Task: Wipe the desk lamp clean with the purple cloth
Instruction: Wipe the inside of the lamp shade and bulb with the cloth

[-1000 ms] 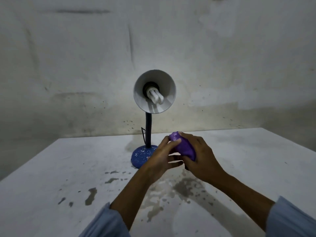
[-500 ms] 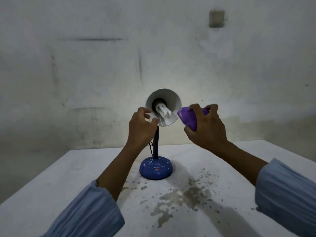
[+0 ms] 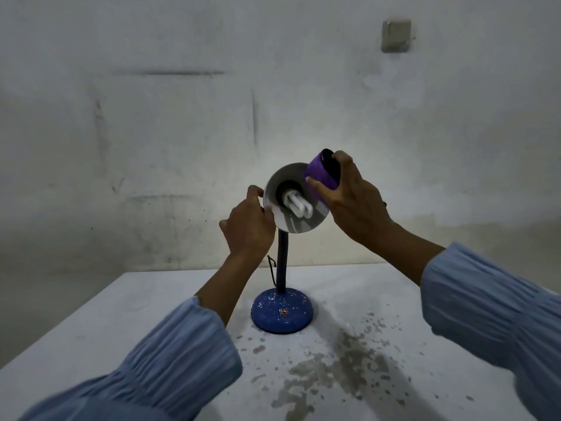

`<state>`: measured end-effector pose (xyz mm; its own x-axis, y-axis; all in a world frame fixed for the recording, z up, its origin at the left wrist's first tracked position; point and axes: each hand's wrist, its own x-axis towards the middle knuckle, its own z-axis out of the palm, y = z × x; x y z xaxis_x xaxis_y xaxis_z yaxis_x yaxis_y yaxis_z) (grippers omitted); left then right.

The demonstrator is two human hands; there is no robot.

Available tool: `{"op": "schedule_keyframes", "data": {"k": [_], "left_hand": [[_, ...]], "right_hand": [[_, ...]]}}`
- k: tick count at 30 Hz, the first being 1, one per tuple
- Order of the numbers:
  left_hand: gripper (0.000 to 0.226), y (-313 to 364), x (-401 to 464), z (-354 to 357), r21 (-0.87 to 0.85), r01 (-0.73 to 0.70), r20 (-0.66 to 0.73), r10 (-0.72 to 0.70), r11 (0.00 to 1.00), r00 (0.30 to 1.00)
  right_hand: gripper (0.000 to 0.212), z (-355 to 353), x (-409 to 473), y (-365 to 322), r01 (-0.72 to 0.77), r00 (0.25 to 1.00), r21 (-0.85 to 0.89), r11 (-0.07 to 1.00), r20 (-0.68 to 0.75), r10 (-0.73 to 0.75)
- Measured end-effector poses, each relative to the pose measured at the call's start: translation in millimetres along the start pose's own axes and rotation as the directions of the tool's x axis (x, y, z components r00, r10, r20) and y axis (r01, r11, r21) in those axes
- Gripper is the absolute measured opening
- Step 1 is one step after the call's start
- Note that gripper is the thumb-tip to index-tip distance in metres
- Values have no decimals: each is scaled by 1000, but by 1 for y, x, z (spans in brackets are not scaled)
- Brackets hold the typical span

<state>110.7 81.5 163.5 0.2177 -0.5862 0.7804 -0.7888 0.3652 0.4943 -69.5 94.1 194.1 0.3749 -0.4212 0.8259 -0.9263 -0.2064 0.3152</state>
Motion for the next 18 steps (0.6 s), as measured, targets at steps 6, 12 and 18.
{"op": "schedule_keyframes", "data": {"k": [6,12,18], "left_hand": [[21,-3,2,-1,20,-8,-11,8,1000,1000],[24,-1,-1,-2,-25,18,31,-18,1000,999],[28,-2,-3,-3,-10,35,93,-34,999,995]], "right_hand": [[62,8,-18,-16,-169,947,-52,984,268,177],[42,-4,-12,-13,-319,824,220,922,545,155],[41,-18,-6,-11,-217,932,26,976,303,199]]}}
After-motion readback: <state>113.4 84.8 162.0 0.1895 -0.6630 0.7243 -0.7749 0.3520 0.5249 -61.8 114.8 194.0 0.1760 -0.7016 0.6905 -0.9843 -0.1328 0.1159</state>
